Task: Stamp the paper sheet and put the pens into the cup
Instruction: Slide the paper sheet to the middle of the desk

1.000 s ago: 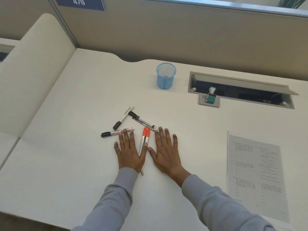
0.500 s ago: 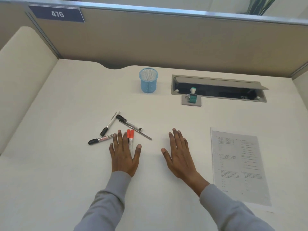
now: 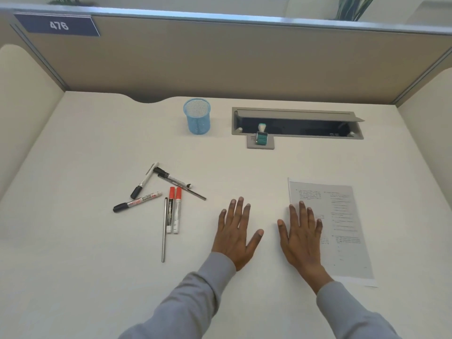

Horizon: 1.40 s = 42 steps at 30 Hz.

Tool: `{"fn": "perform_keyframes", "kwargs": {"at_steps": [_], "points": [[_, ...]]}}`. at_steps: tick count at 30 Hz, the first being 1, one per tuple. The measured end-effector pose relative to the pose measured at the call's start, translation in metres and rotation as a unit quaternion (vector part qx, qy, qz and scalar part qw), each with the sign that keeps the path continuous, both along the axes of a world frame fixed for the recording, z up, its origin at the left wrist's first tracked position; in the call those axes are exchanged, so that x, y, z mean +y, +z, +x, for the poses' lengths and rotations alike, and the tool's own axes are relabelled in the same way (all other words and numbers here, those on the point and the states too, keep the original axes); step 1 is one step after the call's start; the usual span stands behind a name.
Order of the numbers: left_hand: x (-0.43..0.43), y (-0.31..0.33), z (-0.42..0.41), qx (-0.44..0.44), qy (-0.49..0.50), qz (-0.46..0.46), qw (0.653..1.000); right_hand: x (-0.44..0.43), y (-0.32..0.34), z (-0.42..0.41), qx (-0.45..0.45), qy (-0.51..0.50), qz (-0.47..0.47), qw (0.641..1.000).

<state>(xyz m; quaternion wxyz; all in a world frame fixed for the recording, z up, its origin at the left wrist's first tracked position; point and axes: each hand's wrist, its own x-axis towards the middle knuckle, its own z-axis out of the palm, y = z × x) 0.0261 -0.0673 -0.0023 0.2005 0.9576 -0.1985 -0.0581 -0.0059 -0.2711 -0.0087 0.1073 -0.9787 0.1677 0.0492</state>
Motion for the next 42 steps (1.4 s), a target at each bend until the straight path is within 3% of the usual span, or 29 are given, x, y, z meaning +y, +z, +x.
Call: {"fn": "perform_keyframes", "kwargs": {"at_steps": [14, 26, 32, 37, 42], "points": [[0.033, -0.01, 0.001, 0.078, -0.047, 0.018, 0.996, 0.078, 0.0, 0.01, 0.028, 0.07, 0.06, 0.995], [0.063, -0.018, 0.019, 0.083, -0.034, 0.027, 0.996, 0.103, 0.019, 0.036, -0.026, 0.166, 0.217, 0.962], [0.066, -0.021, 0.016, 0.062, -0.041, 0.068, 0.995, 0.05, 0.015, 0.031, -0.099, 0.099, 0.149, 0.979], [0.068, -0.025, 0.014, 0.054, -0.028, 0.065, 0.996, 0.009, 0.001, 0.019, -0.07, 0.065, 0.109, 0.989], [0.064, -0.025, 0.02, 0.055, -0.013, 0.052, 0.997, 0.001, -0.006, 0.018, -0.062, 0.092, 0.07, 0.991]]}}
